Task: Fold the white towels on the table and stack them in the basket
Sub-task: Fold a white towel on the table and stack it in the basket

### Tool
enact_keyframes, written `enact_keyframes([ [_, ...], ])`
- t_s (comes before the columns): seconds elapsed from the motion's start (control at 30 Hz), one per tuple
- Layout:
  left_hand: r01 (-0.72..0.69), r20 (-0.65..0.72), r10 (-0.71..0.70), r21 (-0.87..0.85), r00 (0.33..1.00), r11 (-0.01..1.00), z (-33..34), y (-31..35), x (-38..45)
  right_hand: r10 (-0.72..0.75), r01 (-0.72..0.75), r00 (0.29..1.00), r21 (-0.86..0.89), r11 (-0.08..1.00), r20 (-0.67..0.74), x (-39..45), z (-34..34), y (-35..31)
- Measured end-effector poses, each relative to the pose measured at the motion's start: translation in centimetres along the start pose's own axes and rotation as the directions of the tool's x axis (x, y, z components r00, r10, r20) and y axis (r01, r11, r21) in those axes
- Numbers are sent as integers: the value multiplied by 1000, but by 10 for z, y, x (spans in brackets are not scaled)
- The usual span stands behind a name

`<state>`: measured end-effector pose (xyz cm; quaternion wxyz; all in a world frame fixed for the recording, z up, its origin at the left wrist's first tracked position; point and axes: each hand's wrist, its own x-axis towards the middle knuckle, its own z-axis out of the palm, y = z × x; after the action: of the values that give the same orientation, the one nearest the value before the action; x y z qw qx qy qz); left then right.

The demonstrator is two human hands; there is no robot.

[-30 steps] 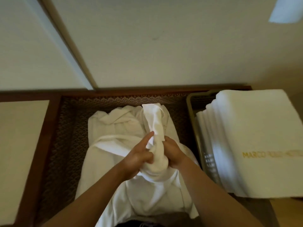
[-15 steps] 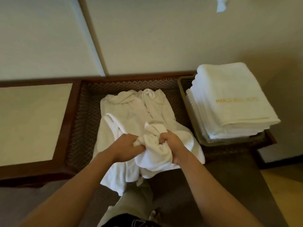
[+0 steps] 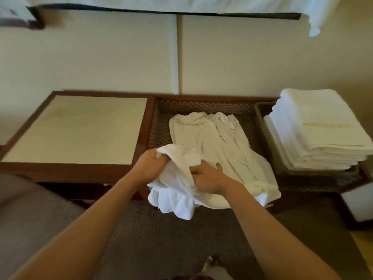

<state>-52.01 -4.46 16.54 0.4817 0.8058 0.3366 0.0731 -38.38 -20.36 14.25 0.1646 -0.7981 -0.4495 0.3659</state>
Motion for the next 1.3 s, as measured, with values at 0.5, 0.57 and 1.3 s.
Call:
enact_keyframes([
  [0.5,254,-77,-336,-503,939,826,-282,-199,-162,-293,286,956,287,914,-19,58,205,-250],
  [0.57,213,-149,-331,-515,932,831,-297,-213,-170,-310,286,950,280,916,45,62,220,-266],
  [1.3,273,-395,-158,255,905,928,-427,-281,-94,-206,61,938,455,888,277,211,232,-329],
])
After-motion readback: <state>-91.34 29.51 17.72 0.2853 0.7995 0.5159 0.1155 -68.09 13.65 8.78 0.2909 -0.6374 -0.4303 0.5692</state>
